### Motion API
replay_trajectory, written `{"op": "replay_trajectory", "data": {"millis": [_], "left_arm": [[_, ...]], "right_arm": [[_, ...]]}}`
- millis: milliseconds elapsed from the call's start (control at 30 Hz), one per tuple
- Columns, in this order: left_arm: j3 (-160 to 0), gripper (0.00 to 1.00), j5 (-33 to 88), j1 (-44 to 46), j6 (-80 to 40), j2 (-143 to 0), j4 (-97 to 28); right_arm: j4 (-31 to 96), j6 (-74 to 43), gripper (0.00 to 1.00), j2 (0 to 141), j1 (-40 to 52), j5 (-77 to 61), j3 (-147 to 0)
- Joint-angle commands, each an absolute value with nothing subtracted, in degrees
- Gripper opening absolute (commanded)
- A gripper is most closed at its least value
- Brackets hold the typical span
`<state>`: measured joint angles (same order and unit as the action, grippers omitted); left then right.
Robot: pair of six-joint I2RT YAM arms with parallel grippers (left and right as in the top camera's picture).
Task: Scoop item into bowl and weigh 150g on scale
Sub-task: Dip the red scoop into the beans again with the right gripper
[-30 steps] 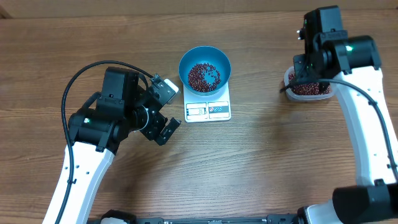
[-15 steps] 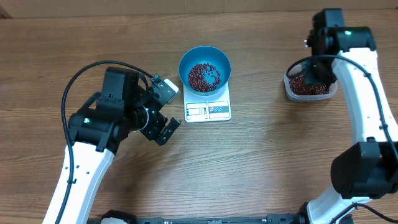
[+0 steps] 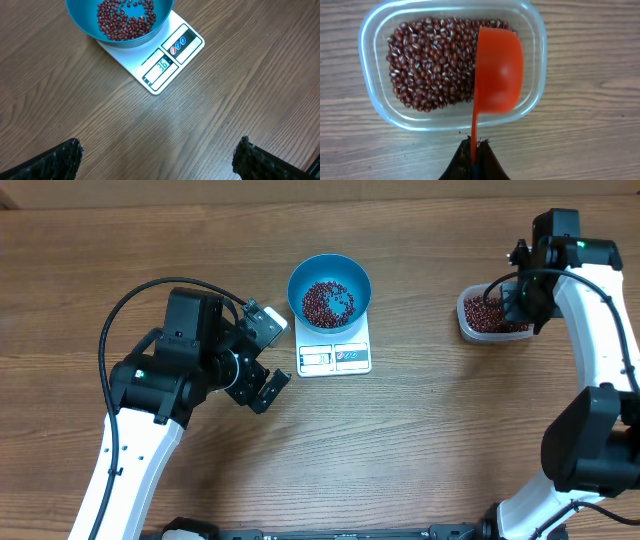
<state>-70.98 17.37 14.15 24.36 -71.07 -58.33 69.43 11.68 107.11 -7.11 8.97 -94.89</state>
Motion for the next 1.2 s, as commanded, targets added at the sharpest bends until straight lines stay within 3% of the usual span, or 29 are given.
{"op": "replay_trajectory", "data": {"millis": [0,233,500,1167], "left_arm": [[-72.49,1.0,17.39,13.85,24.4,-71.24,-58.28],[-72.49,1.0,17.39,13.85,24.38,-71.24,-58.28],[-72.49,1.0,17.39,13.85,24.38,-71.24,-58.28],[-72.49,1.0,17.39,13.85,24.38,-71.24,-58.28]], "right_arm": [[67.92,12.08,0.04,106.8,-6.81,11.49,-94.28],[66.43,11.27,0.04,106.85,-6.81,13.78,-93.06],[66.37,1.04,0.04,106.85,-6.81,15.73,-93.06],[63.24,3.95,0.04,106.87,-6.7,15.38,-92.95]]}}
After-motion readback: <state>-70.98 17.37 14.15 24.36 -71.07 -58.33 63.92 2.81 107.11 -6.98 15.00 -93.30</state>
